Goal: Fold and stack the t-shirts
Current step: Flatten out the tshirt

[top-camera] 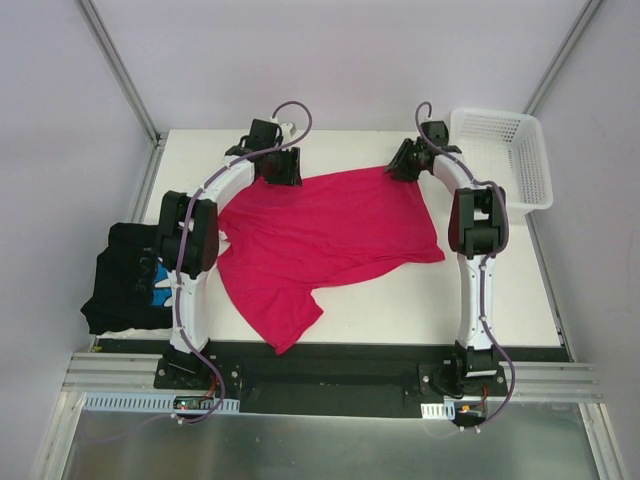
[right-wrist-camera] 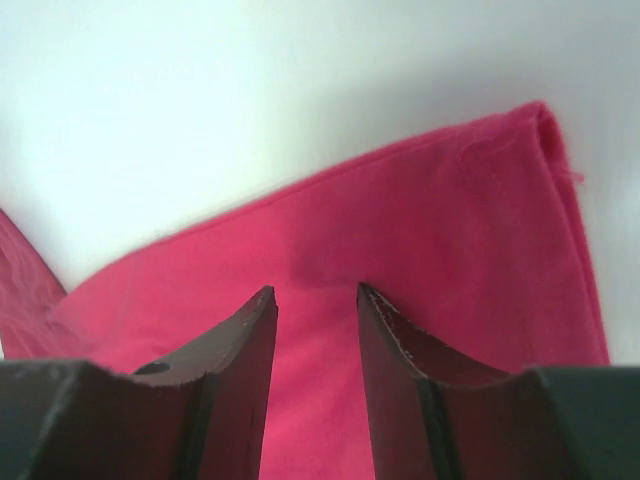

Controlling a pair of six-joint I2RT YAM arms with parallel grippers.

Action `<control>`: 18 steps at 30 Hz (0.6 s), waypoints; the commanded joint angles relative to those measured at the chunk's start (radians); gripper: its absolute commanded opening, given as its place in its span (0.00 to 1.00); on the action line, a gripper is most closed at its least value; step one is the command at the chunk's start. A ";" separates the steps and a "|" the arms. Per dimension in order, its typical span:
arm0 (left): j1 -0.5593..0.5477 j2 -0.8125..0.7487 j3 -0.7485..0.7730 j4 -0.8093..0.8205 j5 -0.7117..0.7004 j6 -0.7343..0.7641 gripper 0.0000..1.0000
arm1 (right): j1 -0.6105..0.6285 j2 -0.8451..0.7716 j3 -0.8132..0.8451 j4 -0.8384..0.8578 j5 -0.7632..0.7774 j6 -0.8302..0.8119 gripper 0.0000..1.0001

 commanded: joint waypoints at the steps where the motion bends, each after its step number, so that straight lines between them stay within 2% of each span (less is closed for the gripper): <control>1: 0.012 -0.051 0.046 -0.044 -0.005 0.015 0.47 | -0.025 0.111 0.205 -0.087 -0.013 0.019 0.41; 2: 0.012 -0.064 0.043 -0.047 0.000 0.013 0.46 | -0.029 0.152 0.272 -0.097 -0.018 0.023 0.41; 6: 0.012 -0.101 0.025 -0.048 0.020 0.001 0.46 | -0.052 0.223 0.369 -0.081 -0.013 0.066 0.43; 11: 0.011 -0.148 -0.017 -0.047 0.052 -0.002 0.46 | -0.089 0.268 0.399 0.018 -0.013 0.131 0.50; 14: 0.009 -0.162 -0.037 -0.047 0.108 -0.005 0.46 | -0.111 0.283 0.408 0.081 -0.013 0.154 0.62; 15: 0.007 -0.162 -0.040 -0.047 0.121 -0.005 0.46 | -0.111 0.286 0.411 0.122 -0.027 0.163 0.72; 17: -0.005 -0.157 -0.047 -0.044 0.168 -0.004 0.46 | -0.138 0.286 0.419 0.155 -0.075 0.167 0.81; 18: -0.008 -0.150 -0.046 -0.042 0.178 -0.001 0.46 | -0.151 0.283 0.422 0.161 -0.087 0.166 0.90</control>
